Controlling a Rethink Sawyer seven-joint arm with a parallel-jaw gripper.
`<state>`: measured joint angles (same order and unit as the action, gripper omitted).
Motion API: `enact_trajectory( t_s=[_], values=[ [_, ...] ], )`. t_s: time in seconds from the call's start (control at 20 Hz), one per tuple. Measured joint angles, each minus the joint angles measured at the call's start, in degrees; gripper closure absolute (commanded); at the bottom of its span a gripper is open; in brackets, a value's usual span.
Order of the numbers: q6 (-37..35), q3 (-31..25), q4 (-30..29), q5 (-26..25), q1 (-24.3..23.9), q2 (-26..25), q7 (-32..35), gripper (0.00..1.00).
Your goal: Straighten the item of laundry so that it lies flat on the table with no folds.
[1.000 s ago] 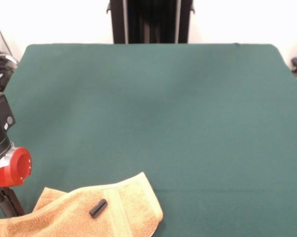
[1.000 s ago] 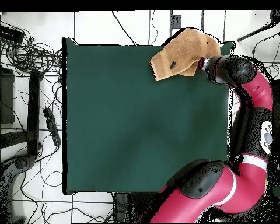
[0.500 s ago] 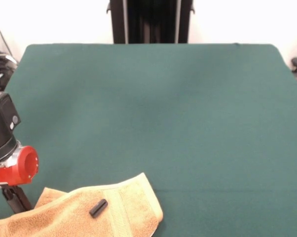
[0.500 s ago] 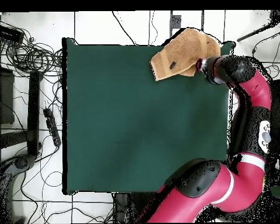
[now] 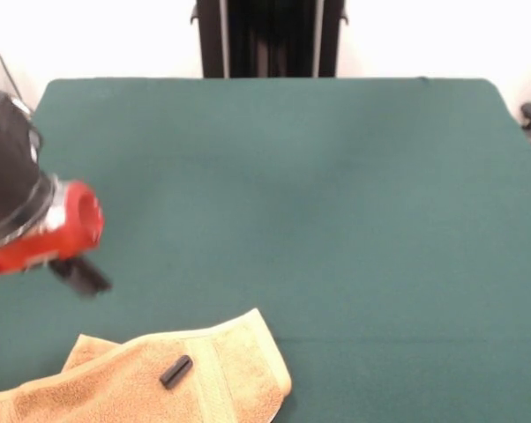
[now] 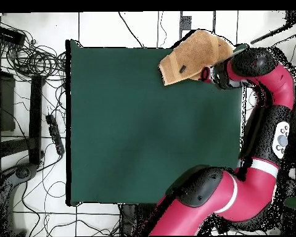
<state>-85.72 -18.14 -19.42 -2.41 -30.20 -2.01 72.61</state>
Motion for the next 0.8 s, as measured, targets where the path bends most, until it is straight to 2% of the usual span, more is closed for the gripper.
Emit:
enact_trajectory(
  t_s=[0.05, 0.3, 0.4, 0.5, 0.65, 0.75, 0.8],
  values=[
    [-8.42, -0.87, 2.2, -1.57, 0.14, 0.42, 0.0, 1.0],
    [-21.36, -4.38, 5.12, -4.33, -0.54, 1.88, 0.0, 1.0],
    [-22.85, -5.49, 5.54, -4.25, -1.13, 2.52, -0.01, 1.0],
    [-21.59, -6.22, 5.62, -3.58, -1.84, 3.08, -0.01, 1.0],
    [-15.85, -6.28, 5.63, -2.42, -2.54, 3.38, -0.01, 1.0],
    [-9.18, -6.15, 5.62, -1.96, -2.74, 3.28, -0.01, 1.0],
    [-1.77, -5.75, 5.6, -2.05, -2.59, 3.09, 0.0, 1.0]
  ],
)
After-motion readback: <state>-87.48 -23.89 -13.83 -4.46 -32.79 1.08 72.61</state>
